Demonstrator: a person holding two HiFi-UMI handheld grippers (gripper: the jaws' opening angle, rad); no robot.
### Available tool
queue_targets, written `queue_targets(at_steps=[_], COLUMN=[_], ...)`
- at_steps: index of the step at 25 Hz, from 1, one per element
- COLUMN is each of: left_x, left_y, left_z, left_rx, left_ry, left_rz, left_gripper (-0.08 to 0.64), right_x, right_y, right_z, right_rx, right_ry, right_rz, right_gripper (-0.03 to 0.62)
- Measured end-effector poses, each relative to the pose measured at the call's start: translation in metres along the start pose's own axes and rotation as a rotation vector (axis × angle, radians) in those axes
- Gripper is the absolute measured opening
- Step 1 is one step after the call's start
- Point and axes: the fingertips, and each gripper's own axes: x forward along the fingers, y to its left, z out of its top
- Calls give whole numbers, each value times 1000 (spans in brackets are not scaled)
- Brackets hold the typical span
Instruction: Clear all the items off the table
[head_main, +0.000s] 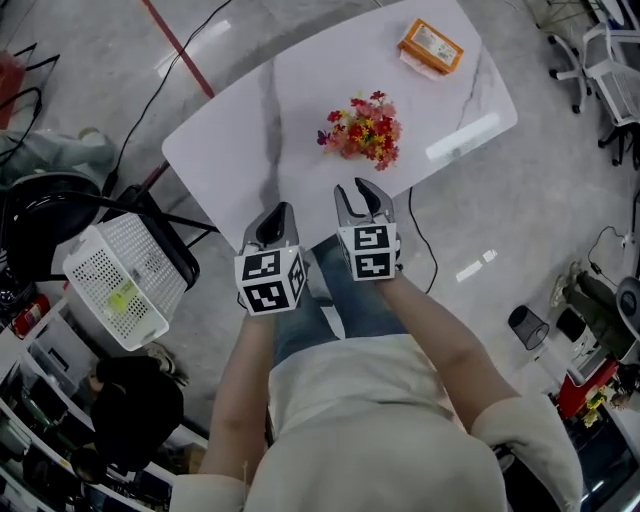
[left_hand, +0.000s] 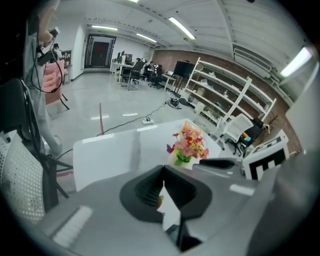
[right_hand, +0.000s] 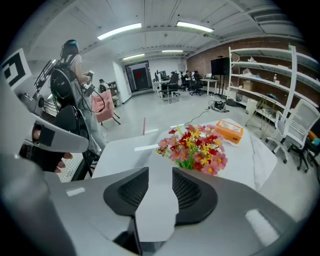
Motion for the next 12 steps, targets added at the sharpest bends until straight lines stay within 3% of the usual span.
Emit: queue_targets(at_steps=[12], left_x=[29], left_y=[8], left_z=[-19], left_rx=[-43], left_ry=[42], left_rz=[23], left_gripper=[8], right_x=[65], right_y=[-33], right_z=[-40], right_rx=[51], right_ry=[54], right_rz=[-74], right_gripper=[270])
